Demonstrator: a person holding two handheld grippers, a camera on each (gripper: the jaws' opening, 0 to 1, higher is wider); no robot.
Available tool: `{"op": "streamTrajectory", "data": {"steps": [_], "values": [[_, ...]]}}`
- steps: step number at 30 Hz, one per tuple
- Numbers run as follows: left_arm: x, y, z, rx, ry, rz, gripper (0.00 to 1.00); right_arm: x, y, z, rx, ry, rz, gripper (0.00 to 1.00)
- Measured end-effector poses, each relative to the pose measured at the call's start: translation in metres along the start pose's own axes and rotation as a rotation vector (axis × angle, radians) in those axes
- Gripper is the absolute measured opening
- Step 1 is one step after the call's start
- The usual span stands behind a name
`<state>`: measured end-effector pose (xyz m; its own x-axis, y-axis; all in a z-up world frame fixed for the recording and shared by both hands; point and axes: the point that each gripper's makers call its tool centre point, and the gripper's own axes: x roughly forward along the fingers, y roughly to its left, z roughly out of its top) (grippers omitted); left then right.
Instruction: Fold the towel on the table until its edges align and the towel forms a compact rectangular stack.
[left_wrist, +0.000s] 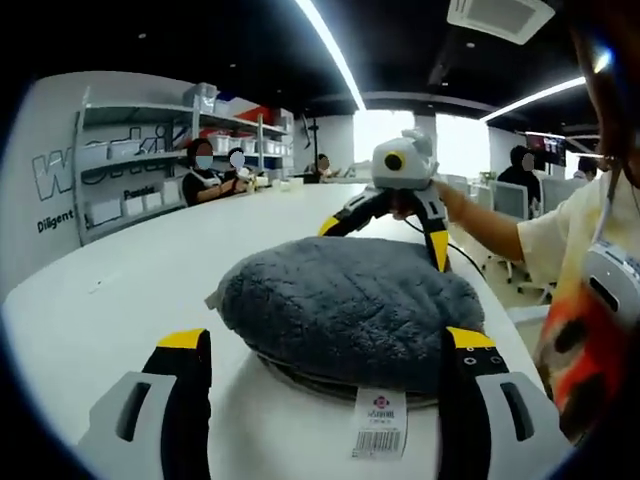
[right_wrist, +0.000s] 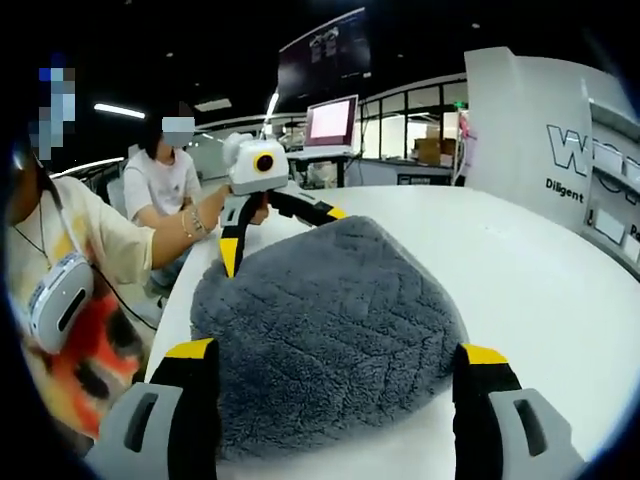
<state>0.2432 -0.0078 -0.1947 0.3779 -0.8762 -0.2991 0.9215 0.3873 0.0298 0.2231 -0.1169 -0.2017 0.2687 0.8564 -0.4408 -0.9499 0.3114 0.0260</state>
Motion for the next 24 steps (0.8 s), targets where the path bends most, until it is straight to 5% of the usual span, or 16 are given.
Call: {"op": "streamTrajectory", "data": {"steps": [4,9,17,24], "values": [[-0.008,0.003,0.007,0.011,-0.027,0.006,0.93,-0.010,-0.004,0.008,0.022,-0.055,-0.021,0.99],[-0.034,0.012,0.015,-0.022,-0.060,0.078,0.93,-0.030,-0.016,0.012,-0.006,-0.098,-0.141,0.99],[-0.081,0.007,-0.004,-0.131,-0.034,0.194,0.96,-0.074,-0.012,0.018,-0.014,-0.174,-0.306,0.99],[-0.133,0.005,-0.011,-0.132,-0.089,0.381,0.95,-0.092,0.007,0.004,-0.002,-0.197,-0.379,0.99]]}}
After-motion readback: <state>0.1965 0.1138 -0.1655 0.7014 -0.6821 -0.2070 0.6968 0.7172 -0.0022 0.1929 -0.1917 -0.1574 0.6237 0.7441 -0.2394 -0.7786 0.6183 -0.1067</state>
